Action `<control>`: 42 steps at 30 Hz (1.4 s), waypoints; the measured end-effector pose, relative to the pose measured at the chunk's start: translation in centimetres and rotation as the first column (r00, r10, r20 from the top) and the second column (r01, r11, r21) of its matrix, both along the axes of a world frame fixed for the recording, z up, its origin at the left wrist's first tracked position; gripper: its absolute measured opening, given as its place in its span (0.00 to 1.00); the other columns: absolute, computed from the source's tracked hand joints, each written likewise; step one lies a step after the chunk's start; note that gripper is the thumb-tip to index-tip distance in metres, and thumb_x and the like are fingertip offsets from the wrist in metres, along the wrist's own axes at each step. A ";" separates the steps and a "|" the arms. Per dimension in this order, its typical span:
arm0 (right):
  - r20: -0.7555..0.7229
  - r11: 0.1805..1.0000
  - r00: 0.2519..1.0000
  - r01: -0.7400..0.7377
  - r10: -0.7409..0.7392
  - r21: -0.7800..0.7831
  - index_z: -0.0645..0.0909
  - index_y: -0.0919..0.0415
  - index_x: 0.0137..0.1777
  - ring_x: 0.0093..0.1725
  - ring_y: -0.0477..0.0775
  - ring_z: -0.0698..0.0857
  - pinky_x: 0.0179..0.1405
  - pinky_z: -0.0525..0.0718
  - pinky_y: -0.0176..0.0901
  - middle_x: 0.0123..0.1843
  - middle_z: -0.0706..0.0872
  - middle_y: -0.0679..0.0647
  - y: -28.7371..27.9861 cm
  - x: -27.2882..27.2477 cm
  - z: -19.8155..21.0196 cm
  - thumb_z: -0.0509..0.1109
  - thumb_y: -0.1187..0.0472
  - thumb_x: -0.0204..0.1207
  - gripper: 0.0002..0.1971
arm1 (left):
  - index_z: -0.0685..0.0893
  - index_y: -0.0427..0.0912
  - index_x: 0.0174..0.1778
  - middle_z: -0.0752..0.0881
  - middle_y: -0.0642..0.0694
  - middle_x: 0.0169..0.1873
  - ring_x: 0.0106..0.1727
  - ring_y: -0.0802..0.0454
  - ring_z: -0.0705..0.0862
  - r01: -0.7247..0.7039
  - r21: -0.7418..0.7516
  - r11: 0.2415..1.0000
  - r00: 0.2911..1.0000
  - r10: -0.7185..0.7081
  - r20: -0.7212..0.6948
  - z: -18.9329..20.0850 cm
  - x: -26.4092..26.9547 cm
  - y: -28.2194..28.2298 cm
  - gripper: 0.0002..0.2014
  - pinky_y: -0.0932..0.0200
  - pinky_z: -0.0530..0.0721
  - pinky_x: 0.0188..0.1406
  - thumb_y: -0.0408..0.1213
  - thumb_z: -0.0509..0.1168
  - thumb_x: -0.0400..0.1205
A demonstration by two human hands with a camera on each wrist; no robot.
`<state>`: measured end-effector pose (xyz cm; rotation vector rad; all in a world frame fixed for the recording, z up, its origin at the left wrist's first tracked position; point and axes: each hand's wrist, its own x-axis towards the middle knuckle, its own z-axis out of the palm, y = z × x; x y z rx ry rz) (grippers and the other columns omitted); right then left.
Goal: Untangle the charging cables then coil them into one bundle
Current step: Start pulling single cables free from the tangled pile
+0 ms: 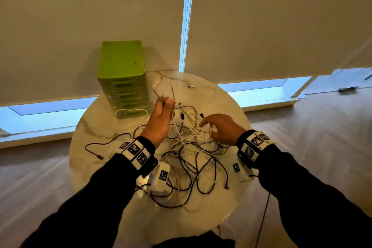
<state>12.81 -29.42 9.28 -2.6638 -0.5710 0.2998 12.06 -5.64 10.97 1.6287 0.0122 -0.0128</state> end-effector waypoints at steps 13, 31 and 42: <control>-0.507 0.673 0.840 0.490 -0.194 0.555 0.74 0.70 0.56 0.35 0.51 0.85 0.49 0.88 0.54 0.36 0.80 0.55 -5.1 -12.6 -0.2 0.58 0.52 0.89 0.18 | 0.75 0.44 0.50 0.71 0.53 0.35 0.35 0.61 0.70 0.494 0.120 0.861 0.859 -0.505 0.086 -2.6 -3.5 -15.0 0.09 0.58 0.74 0.42 0.43 0.56 0.92; -0.211 0.959 0.962 0.214 -0.174 0.187 0.48 0.49 0.88 0.86 0.54 0.57 0.85 0.54 0.60 0.89 0.56 0.53 -8.9 -8.6 -6.0 0.75 0.43 0.74 0.49 | 0.83 0.37 0.52 0.81 0.50 0.35 0.41 0.53 0.80 0.311 -0.274 0.910 0.929 -0.352 -0.115 -5.0 -1.4 -14.3 0.16 0.60 0.81 0.44 0.40 0.52 0.93; -0.080 0.794 0.934 0.338 -0.347 0.505 0.77 0.58 0.50 0.42 0.50 0.82 0.42 0.77 0.35 0.44 0.86 0.50 -10.8 -5.1 -3.9 0.55 0.53 0.91 0.13 | 0.83 0.44 0.56 0.73 0.53 0.28 0.27 0.58 0.67 0.070 -0.174 0.982 0.990 -0.090 -0.106 -2.7 0.0 -11.0 0.24 0.64 0.66 0.27 0.54 0.45 0.92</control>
